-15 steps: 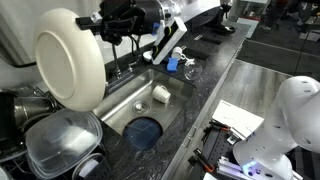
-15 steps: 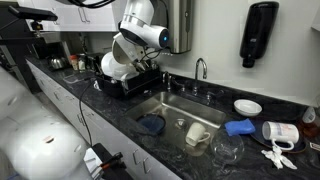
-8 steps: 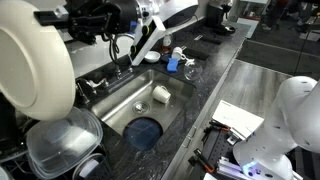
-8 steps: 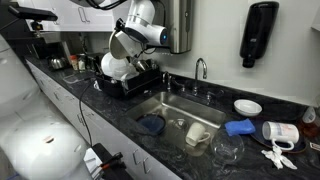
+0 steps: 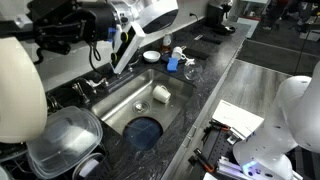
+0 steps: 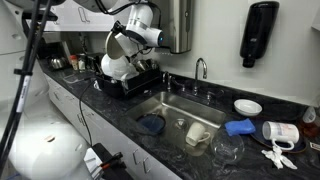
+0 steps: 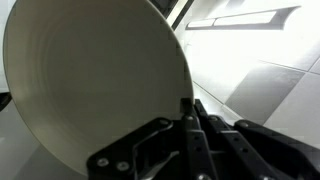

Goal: Put the white plate on the dish rack

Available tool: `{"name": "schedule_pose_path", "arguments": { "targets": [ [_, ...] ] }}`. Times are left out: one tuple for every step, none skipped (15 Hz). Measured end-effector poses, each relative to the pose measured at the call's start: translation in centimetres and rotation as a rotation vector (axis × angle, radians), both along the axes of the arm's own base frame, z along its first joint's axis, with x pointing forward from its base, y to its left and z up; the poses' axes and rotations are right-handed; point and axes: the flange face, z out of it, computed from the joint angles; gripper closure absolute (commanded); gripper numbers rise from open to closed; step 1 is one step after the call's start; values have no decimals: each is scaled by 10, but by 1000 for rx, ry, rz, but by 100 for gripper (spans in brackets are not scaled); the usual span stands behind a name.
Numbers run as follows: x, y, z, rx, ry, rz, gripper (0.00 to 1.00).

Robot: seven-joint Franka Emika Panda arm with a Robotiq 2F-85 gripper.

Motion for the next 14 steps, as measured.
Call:
{"name": "schedule_pose_path", "arguments": {
  "targets": [
    [0,6,-4,-1,6,9,99],
    [-1,12,-6,-2,10,19,99],
    [-1,18,-9,-2,15,29,99],
    [-2,24,-12,-2,19,38,99],
    [-2,29,-14,-3,22,47,99],
    [-2,34,-17,-3,27,54,99],
    [-2,39,-19,-4,30,60,99],
    [-1,43,-22,-9,35,58,99],
    [1,47,-26,-18,40,51,99],
    [2,51,-30,-31,44,41,99],
    [4,55,-35,-46,49,26,99],
    [6,59,-39,-64,54,8,99],
    [7,63,-44,-82,58,-10,99],
    [9,66,-48,-100,64,-28,99]
  ]
}}
